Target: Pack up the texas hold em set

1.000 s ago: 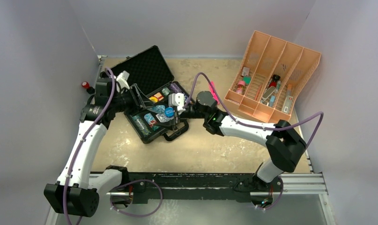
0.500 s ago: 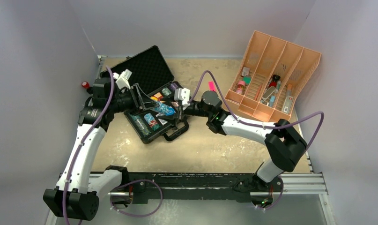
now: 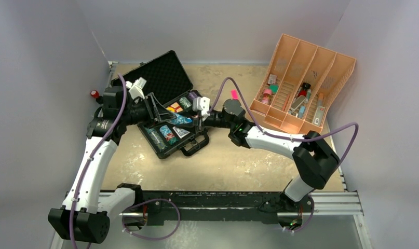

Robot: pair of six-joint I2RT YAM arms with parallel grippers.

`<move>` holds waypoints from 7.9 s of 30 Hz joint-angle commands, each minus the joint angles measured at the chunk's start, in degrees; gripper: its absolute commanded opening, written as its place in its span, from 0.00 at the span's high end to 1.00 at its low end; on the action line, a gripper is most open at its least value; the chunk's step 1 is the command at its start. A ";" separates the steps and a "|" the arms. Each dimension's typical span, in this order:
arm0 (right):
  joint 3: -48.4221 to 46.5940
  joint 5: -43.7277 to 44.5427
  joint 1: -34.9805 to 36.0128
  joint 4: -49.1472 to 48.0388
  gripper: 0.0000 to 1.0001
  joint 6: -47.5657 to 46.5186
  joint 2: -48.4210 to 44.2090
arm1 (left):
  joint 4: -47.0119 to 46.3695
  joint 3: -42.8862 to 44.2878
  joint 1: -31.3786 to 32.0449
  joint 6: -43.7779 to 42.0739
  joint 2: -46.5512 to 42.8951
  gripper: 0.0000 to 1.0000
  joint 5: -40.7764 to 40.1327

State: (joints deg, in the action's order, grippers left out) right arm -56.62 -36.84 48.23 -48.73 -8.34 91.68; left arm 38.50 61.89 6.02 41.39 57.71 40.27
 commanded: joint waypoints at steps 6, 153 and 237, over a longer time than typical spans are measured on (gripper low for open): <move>-4.51 3.15 -0.24 0.35 0.91 2.45 1.23 | -2.27 0.20 -0.13 0.52 -0.08 0.51 -0.26; 10.17 45.07 -6.74 27.47 0.36 45.88 -20.95 | 1.91 60.87 0.04 -51.98 66.74 0.39 -71.82; 3.96 33.03 -2.12 34.53 0.42 50.94 -4.58 | -4.68 -6.34 12.34 -14.20 16.81 0.74 -41.01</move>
State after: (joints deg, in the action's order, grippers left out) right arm -50.50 -4.05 45.01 -14.96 40.56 86.17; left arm 36.42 56.77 18.50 24.97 73.91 6.70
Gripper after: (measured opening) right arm 0.561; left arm 0.272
